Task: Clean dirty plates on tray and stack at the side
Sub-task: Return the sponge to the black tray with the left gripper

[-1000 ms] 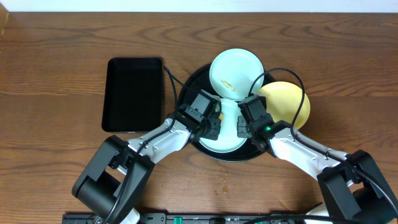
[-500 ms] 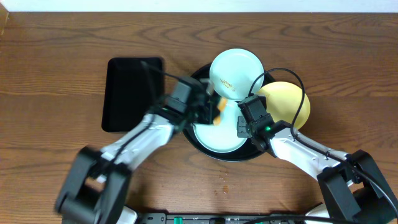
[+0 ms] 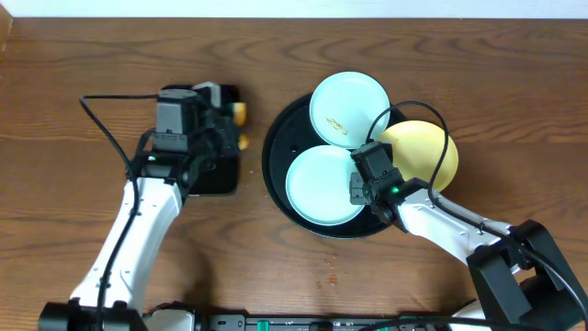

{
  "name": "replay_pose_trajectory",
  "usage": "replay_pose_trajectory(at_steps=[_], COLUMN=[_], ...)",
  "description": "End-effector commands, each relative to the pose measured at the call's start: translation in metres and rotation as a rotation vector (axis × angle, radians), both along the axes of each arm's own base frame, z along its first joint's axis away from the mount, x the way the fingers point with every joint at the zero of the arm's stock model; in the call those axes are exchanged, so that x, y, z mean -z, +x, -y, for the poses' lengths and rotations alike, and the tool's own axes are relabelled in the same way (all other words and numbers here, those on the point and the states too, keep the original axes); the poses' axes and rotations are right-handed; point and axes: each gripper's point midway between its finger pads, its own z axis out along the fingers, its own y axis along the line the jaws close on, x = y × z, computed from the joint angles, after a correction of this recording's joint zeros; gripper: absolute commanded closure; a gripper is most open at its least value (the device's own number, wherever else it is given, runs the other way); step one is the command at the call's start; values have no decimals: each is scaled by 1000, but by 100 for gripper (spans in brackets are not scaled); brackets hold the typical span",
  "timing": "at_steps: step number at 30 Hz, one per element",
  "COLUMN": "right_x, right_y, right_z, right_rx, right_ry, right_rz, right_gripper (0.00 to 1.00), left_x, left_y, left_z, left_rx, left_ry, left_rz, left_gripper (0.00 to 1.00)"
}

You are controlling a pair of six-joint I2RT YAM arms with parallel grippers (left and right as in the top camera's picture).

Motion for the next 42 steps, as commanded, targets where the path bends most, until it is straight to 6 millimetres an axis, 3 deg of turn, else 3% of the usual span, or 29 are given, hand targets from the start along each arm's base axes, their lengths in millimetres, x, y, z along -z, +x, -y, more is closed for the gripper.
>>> replay_pose_trajectory(at_steps=[1, 6, 9, 12, 14, 17, 19, 22, 25, 27, 29, 32, 36, 42], right_x=[10, 10, 11, 11, 11, 11, 11, 12, 12, 12, 12, 10, -20, -108], right_y=[-5, -7, -8, -8, -8, -8, -9, -10, -11, -11, -11, -9, 4, 31], right_z=[5, 6, 7, 7, 7, 7, 7, 4, 1, 1, 1, 0, -7, 5], right_rx=[5, 5, 5, 5, 5, 5, 5, -4, -11, -11, -11, -11, -64, -101], right_ry=[-25, -29, -33, -33, -33, -33, -33, -18, -4, -4, -5, 2, 7, -91], right_rz=[-28, -35, -40, -41, -41, -41, -42, -51, -59, -59, -59, -47, 21, 250], right_gripper=[89, 88, 88, 86, 81, 68, 61, 60, 62, 74, 94, 99, 99, 99], left_x=[30, 74, 90, 100, 104, 106, 106, 106, 106, 106, 106, 106, 106, 106], left_y=[5, 13, 19, 21, 22, 22, 22, 22, 22, 22, 22, 22, 22, 22], left_z=[-40, -64, -67, -78, -79, -79, -79, -79, -78, -79, -78, -79, -79, -79], left_rx=[-67, -127, -123, -154, -154, -153, -153, -153, -153, -153, -153, -153, -153, -153], left_ry=[222, 354, 387, 444, 447, 447, 447, 447, 447, 447, 447, 447, 447, 447], left_rz=[-43, -127, -142, -156, -161, -163, -163, -163, -163, -163, -163, -163, -163, -163], left_gripper=[92, 93, 92, 84, 69, 24, 19, 18, 17, 16, 16, 15, 14, 14])
